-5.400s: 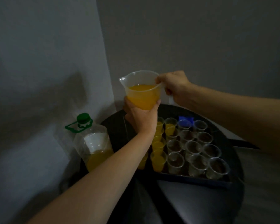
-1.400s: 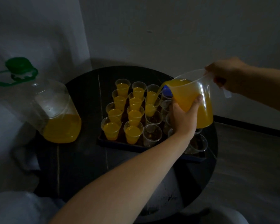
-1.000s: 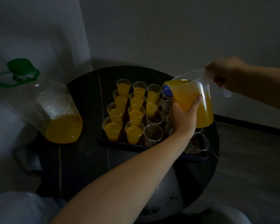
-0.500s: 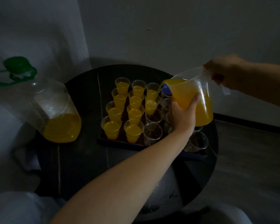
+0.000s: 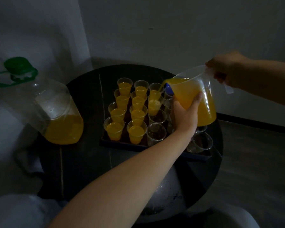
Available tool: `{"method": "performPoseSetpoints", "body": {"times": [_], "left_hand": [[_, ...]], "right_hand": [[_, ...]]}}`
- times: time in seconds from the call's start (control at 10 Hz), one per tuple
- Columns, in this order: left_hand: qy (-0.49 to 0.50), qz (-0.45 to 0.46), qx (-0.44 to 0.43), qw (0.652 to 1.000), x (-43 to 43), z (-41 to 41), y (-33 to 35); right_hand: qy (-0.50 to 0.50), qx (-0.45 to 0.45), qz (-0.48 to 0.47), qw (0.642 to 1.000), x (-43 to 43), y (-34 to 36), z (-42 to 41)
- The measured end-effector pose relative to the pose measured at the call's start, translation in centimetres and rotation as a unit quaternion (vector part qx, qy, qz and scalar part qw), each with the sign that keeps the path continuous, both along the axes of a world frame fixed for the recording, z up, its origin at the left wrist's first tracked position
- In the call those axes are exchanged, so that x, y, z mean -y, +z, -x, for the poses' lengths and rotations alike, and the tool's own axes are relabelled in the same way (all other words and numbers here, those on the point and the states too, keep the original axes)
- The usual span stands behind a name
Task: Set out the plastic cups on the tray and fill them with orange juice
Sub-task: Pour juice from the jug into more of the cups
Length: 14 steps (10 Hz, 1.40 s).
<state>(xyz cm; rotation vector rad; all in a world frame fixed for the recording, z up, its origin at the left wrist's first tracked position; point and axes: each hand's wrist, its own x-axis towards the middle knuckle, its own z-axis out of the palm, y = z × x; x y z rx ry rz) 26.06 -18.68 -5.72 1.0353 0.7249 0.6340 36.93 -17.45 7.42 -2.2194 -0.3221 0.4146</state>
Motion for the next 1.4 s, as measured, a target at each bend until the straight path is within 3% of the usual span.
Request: {"method": "performPoseSetpoints", "body": {"times": [0.4, 0.9, 1.4], "left_hand": [[0.001, -0.018, 0.009, 1.000, -0.1, 0.2, 0.0], [0.019, -0.102, 0.013, 0.995, -0.1, 0.8, 0.2], [0.024, -0.084, 0.024, 0.996, 3.7, 4.0, 1.0]], "right_hand": [[0.019, -0.005, 0.005, 1.000, 1.0, 1.0, 1.0], [0.028, 0.015, -0.044, 0.999, 2.5, 1.1, 1.6], [0.032, 0.033, -0.047, 0.998, 5.7, 0.4, 3.0]]}}
